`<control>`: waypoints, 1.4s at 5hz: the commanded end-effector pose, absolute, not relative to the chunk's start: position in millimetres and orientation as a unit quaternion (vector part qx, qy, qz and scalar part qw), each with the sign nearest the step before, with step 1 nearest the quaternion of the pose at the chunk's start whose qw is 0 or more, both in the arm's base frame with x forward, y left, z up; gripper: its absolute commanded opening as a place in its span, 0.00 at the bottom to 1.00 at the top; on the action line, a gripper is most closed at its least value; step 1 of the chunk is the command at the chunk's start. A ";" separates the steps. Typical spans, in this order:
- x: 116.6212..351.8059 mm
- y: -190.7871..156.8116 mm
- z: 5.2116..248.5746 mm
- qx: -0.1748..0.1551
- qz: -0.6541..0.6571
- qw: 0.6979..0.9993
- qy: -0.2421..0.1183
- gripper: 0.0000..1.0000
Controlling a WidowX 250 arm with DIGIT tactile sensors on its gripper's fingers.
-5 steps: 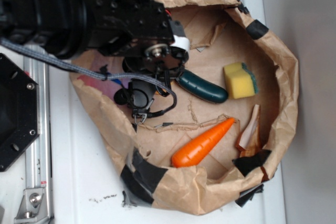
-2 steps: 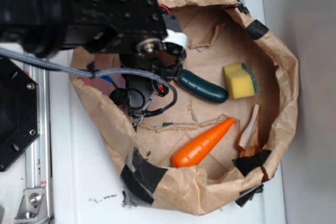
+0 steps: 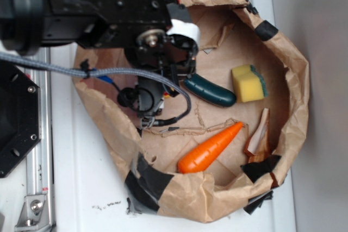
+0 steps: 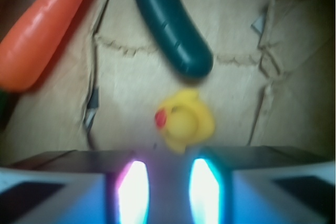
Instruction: Grab the yellow duck.
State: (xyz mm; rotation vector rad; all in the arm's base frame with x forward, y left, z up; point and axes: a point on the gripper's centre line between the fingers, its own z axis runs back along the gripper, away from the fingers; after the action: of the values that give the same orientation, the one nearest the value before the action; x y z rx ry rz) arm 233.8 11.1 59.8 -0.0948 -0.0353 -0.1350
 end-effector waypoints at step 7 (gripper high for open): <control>241.2 4.4 24.3 -0.048 -0.067 0.997 -0.003 0.00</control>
State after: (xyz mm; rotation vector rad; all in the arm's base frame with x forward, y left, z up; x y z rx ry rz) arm 239.6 8.4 17.4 -0.0969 0.0319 -0.1228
